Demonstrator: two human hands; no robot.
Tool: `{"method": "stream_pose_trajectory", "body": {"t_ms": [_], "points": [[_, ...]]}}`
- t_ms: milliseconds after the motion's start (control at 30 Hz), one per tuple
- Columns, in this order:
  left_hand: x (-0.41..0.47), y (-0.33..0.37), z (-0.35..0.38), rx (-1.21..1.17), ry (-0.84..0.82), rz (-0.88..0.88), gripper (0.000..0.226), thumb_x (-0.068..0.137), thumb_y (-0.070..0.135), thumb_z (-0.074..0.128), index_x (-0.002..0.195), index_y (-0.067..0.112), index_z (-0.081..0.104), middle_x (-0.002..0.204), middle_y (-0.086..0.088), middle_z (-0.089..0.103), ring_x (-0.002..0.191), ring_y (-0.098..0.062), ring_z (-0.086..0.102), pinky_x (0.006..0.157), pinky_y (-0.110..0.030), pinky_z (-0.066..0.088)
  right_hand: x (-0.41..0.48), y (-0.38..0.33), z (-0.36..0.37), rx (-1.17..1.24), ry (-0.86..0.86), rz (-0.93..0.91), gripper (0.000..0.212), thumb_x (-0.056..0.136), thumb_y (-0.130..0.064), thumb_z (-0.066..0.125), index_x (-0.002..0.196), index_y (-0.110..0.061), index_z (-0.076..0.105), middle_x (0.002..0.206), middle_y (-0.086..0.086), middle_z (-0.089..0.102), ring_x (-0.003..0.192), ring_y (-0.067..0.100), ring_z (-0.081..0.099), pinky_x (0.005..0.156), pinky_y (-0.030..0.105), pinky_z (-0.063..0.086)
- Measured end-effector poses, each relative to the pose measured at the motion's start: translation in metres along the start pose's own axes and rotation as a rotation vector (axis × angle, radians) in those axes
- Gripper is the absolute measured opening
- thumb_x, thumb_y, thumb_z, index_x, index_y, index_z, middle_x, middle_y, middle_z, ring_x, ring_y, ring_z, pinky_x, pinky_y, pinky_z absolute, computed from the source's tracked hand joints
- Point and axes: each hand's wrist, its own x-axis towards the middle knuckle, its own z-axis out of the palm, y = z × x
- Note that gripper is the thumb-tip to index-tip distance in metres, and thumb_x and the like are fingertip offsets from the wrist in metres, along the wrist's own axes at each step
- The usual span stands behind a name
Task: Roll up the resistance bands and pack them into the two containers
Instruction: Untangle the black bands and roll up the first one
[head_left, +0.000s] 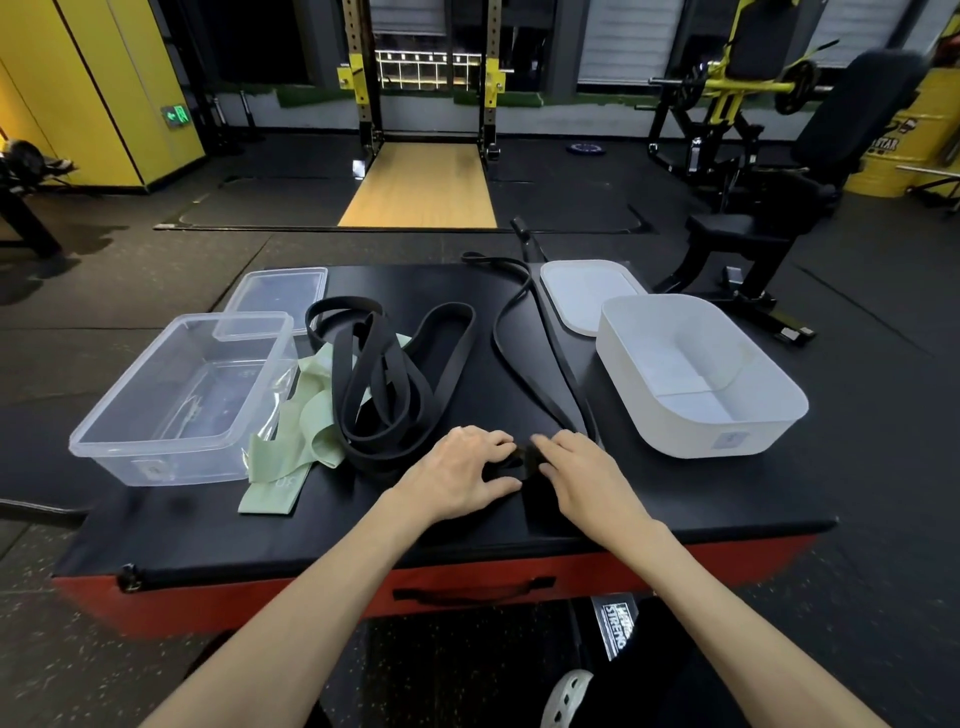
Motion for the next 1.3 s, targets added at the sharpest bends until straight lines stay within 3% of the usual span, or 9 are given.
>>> {"method": "stream_pose_trajectory", "body": {"t_ms": [100, 200, 500, 633, 700, 833, 1033, 1133, 1300], "points": [[-0.003, 0.004, 0.006, 0.006, 0.067, -0.027, 0.05, 0.092, 0.045, 0.055, 0.132, 0.015, 0.056, 0.137, 0.007, 0.052, 0.124, -0.018, 0.047, 0.105, -0.027, 0.032, 0.001, 0.003, 0.001, -0.002, 0.017, 0.025, 0.018, 0.081, -0.005, 0.07, 0.099, -0.005, 0.066, 0.084, 0.007, 0.06, 0.075, 0.029, 0.059, 0.065, 0.036, 0.053], [-0.004, 0.007, 0.011, -0.022, 0.101, -0.062, 0.05, 0.092, 0.046, 0.055, 0.131, 0.015, 0.056, 0.134, 0.008, 0.053, 0.123, -0.017, 0.046, 0.104, -0.027, 0.033, 0.001, 0.005, 0.0, -0.059, 0.034, 0.001, 0.013, 0.079, -0.006, 0.072, 0.091, -0.008, 0.07, 0.08, 0.005, 0.059, 0.07, 0.028, 0.058, 0.059, 0.037, 0.052], [-0.009, 0.022, 0.02, -0.052, 0.179, -0.202, 0.052, 0.093, 0.046, 0.053, 0.135, 0.016, 0.052, 0.141, 0.009, 0.047, 0.13, -0.014, 0.038, 0.104, -0.023, 0.032, 0.001, 0.008, -0.005, -0.172, -0.035, -0.013, 0.049, 0.063, 0.006, 0.075, 0.109, -0.009, 0.069, 0.078, 0.005, 0.057, 0.061, 0.025, 0.055, 0.052, 0.029, 0.038], [-0.007, 0.03, 0.02, -0.041, 0.209, -0.255, 0.051, 0.093, 0.046, 0.052, 0.133, 0.013, 0.053, 0.139, 0.008, 0.049, 0.127, -0.016, 0.041, 0.102, -0.025, 0.038, 0.001, 0.0, -0.008, -0.178, -0.037, -0.045, 0.017, 0.074, -0.005, 0.076, 0.081, -0.007, 0.061, 0.067, 0.006, 0.051, 0.052, 0.026, 0.049, 0.048, 0.032, 0.038], [-0.006, 0.034, 0.022, -0.031, 0.212, -0.288, 0.051, 0.094, 0.047, 0.05, 0.131, 0.014, 0.054, 0.137, 0.008, 0.05, 0.124, -0.016, 0.042, 0.099, -0.026, 0.042, 0.001, -0.001, -0.007, -0.151, -0.018, -0.028, 0.018, 0.076, -0.006, 0.074, 0.073, -0.008, 0.056, 0.066, 0.006, 0.05, 0.052, 0.026, 0.049, 0.048, 0.032, 0.038], [-0.004, 0.041, 0.025, -0.014, 0.234, -0.36, 0.048, 0.093, 0.049, 0.05, 0.123, 0.013, 0.059, 0.127, 0.006, 0.055, 0.116, -0.017, 0.046, 0.09, -0.025, 0.045, 0.004, 0.004, 0.001, -0.132, 0.007, -0.011, 0.011, 0.076, -0.002, 0.072, 0.083, -0.005, 0.065, 0.073, 0.007, 0.055, 0.061, 0.028, 0.054, 0.052, 0.036, 0.046], [-0.003, 0.052, 0.023, 0.101, 0.225, -0.382, 0.045, 0.094, 0.047, 0.049, 0.116, 0.009, 0.06, 0.122, -0.002, 0.056, 0.108, -0.02, 0.049, 0.089, -0.026, 0.044, 0.002, 0.004, 0.009, -0.103, 0.063, 0.006, 0.041, 0.066, 0.009, 0.074, 0.105, -0.001, 0.069, 0.079, 0.007, 0.058, 0.065, 0.027, 0.054, 0.056, 0.031, 0.045], [-0.004, 0.053, 0.027, 0.166, 0.218, -0.358, 0.047, 0.094, 0.049, 0.049, 0.113, 0.008, 0.06, 0.115, -0.003, 0.057, 0.098, -0.021, 0.05, 0.086, -0.027, 0.046, 0.002, 0.002, 0.011, -0.071, 0.09, 0.016, 0.04, 0.067, 0.01, 0.074, 0.105, 0.0, 0.069, 0.081, 0.007, 0.058, 0.067, 0.026, 0.055, 0.059, 0.029, 0.046], [-0.001, 0.047, 0.038, 0.336, 0.189, -0.323, 0.049, 0.07, 0.062, 0.07, 0.076, 0.014, 0.072, 0.082, 0.004, 0.065, 0.059, -0.014, 0.05, 0.059, -0.022, 0.049, 0.001, 0.003, 0.01, -0.058, 0.086, -0.018, 0.045, 0.066, 0.011, 0.075, 0.109, -0.001, 0.069, 0.084, 0.007, 0.059, 0.068, 0.025, 0.056, 0.062, 0.029, 0.048]]}}
